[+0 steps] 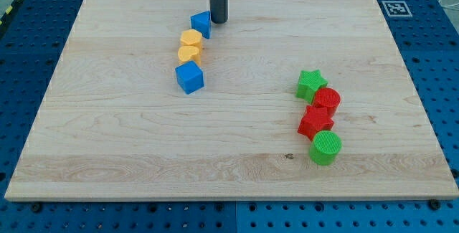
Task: Push the blue triangle near to the yellow heaxgon
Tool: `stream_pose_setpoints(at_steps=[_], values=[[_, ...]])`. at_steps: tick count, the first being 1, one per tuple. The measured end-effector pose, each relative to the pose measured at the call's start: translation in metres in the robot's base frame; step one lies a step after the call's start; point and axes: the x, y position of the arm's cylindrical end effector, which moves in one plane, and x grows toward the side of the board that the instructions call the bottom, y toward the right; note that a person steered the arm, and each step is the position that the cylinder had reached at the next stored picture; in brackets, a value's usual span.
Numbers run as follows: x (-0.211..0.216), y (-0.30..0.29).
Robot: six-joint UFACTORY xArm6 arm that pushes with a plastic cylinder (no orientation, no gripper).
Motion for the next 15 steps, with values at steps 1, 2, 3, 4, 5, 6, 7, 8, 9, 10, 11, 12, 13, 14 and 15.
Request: stream_pose_setpoints(at_steps=[1, 2, 3, 4, 5, 6, 7, 8, 9, 10, 11, 12, 13, 14, 15], values=[[-0.015, 0.000], [-0.016, -0.002], [-0.004, -0.006], [0.000, -0.015], [0.000, -0.025], [0.000, -0.030], [0.000, -0.030], [0.006, -0.030], [0.010, -0.030], [0.012, -0.030], [0.012, -0.030], [0.021, -0.030], [0.032, -0.030], [0.032, -0.031], [0.016, -0.038]])
